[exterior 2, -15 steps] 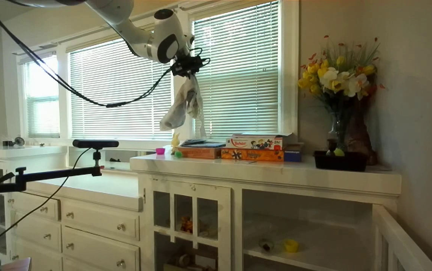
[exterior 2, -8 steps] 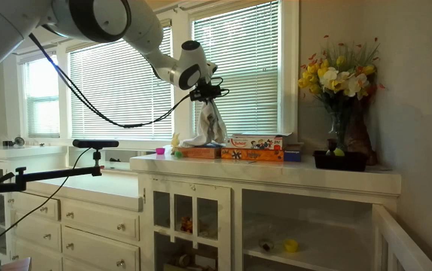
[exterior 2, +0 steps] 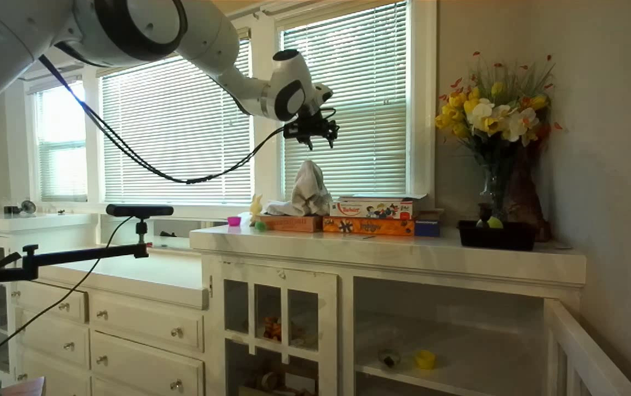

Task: Use the white cloth to wipe the top counter

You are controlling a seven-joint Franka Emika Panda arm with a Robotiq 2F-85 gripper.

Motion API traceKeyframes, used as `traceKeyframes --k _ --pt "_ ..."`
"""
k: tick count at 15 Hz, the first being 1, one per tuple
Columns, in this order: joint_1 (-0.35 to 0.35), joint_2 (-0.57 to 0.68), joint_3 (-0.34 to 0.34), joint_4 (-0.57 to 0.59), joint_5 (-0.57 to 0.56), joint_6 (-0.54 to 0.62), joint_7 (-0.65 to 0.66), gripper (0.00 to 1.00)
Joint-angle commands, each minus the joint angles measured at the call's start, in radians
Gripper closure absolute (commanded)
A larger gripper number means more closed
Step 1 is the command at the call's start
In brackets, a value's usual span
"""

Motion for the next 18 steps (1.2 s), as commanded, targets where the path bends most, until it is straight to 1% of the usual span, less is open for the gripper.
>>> traceKeyframes --k 1,3,5,8,10,11,12,16,18 --pt "0.04 -0.115 -0.16 -0.035 -0.082 -0.119 0.231 0.0" --pt "0.014 -0.169 -0.209 -0.072 -0.094 -0.197 0.27 0.0" --pt "-0.013 -0.232 -0.261 -0.14 -0.093 -0.261 0.283 0.0" --pt "-0.011 -0.322 -0.336 -0.295 -0.128 -0.319 0.327 0.0" --pt "0.002 -0.369 -0.369 -0.388 -0.163 -0.373 0.37 0.0" --pt "-0.032 -0.391 -0.33 -0.435 -0.192 -0.404 0.401 0.0" --pt "-0.035 -0.408 -0.323 -0.474 -0.195 -0.439 0.42 0.0" --pt "-0.045 -0.455 -0.271 -0.575 -0.123 -0.61 0.49 0.0" --pt "-0.047 -0.464 -0.248 -0.605 -0.09 -0.698 0.525 0.0"
